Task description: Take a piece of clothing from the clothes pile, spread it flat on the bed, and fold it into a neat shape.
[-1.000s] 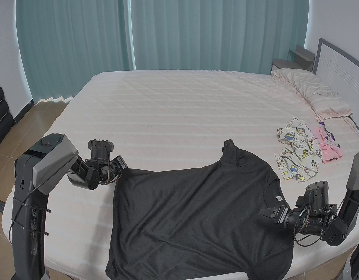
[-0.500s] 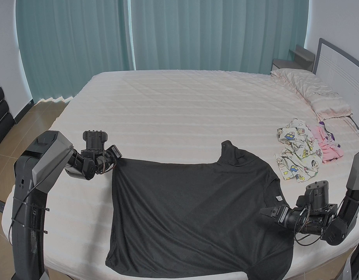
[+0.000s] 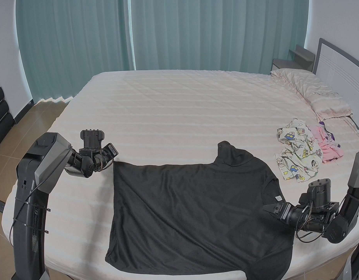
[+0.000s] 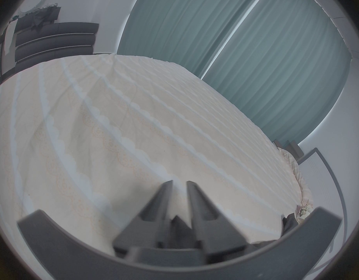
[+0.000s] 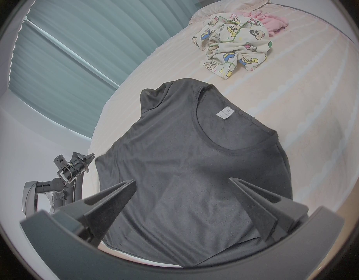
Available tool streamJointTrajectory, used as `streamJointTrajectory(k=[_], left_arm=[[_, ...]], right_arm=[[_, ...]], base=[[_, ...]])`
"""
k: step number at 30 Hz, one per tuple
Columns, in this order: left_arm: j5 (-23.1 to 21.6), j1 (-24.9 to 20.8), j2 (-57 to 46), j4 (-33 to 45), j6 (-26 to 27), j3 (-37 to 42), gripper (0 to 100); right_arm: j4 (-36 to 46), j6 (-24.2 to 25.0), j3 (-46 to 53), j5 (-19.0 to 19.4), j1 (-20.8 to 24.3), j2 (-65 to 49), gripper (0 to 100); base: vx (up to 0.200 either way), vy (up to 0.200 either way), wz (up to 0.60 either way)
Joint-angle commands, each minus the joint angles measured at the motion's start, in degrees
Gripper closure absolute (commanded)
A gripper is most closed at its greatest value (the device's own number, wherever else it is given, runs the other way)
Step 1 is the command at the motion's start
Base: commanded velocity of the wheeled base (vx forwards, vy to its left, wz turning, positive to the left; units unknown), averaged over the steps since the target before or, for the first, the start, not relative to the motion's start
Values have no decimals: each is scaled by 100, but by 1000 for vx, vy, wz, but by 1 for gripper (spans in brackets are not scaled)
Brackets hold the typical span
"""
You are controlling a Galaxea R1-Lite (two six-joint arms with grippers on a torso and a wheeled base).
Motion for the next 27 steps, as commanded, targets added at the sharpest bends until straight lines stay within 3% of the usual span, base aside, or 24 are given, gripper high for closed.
streamJointTrajectory(k=[1, 7, 13, 14, 19, 23, 27], left_arm=[[-1, 45, 70, 5, -14, -77, 0], [-10, 89, -97, 49, -76, 125, 0], [-238, 115, -976, 5, -462, 1206, 0], [-511, 89, -1398, -4, -647, 1830, 0], [-1425, 80, -2418, -346, -1042, 3474, 0], [-1565, 71, -2901, -777, -1174, 4572, 0], [-1574, -113, -3218, -1340, -1209, 5662, 0]], right_arm=[[-48, -14, -11, 8, -140, -58, 0], [-356, -14, 7, -1, -307, -40, 0], [-417, 38, -204, 25, -579, -155, 0], [-426, 196, -371, 34, -711, -207, 0], [-320, 451, -1083, 69, -755, -163, 0], [233, 451, -1839, 61, -816, 30, 0], [1464, 451, -3157, 69, -816, 320, 0]], base=[[0, 0, 0], [0, 0, 0], [0, 0, 0], [0, 0, 0], [0, 0, 0], [0, 0, 0], [0, 0, 0]])
